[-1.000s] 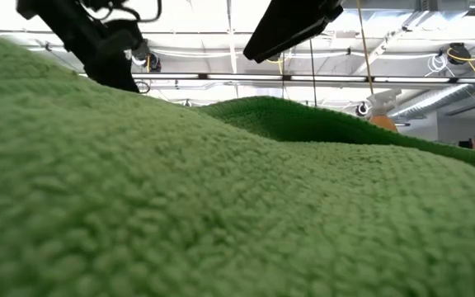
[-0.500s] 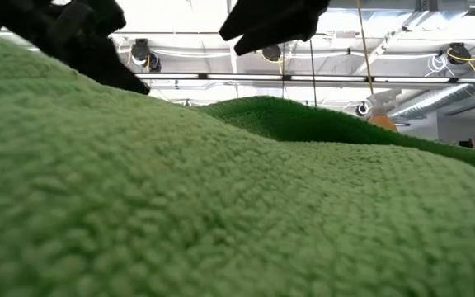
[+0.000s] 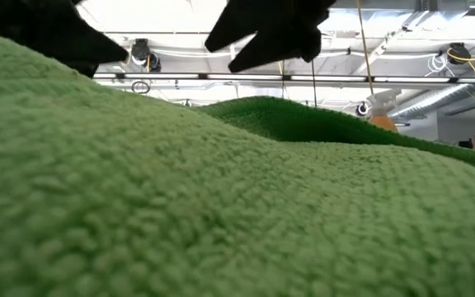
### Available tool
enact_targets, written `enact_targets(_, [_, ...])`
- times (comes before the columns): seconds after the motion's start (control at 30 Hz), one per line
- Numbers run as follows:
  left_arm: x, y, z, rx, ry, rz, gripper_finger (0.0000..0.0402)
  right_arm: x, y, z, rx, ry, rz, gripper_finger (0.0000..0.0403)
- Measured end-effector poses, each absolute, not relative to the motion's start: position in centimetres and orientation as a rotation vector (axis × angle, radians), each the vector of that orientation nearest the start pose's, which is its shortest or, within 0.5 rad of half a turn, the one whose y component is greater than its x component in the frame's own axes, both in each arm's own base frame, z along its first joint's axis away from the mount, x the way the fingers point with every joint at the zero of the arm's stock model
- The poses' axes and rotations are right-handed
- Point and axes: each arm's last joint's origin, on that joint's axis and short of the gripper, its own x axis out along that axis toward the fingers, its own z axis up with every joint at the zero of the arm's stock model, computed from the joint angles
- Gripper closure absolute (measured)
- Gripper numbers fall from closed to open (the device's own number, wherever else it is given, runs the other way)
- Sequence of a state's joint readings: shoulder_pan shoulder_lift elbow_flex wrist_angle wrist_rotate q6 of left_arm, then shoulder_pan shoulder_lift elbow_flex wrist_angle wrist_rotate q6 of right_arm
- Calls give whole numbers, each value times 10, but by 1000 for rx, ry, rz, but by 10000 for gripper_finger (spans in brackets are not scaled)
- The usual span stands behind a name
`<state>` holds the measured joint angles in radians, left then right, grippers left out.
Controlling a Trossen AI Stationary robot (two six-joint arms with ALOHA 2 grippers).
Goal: Sort microfiber towel by color & place in baskets
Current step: Put the bottom yellow towel into the top transparent bin
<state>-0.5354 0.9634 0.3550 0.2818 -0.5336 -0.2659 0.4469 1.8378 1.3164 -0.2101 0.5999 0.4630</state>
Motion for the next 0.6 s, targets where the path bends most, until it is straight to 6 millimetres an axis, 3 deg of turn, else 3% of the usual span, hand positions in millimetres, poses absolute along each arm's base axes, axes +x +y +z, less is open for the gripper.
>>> enact_targets(0.2, [170,-108,192,-68,293,3,391,366,187,211,103,576,-205,134])
enact_targets(0.5, [171,-122,178,-105,353,39,390,355,217,213,117,526,-124,134])
enact_targets(0.6, [170,-130,179,-153,349,-50,374,351,223,213,105,521,-119,134])
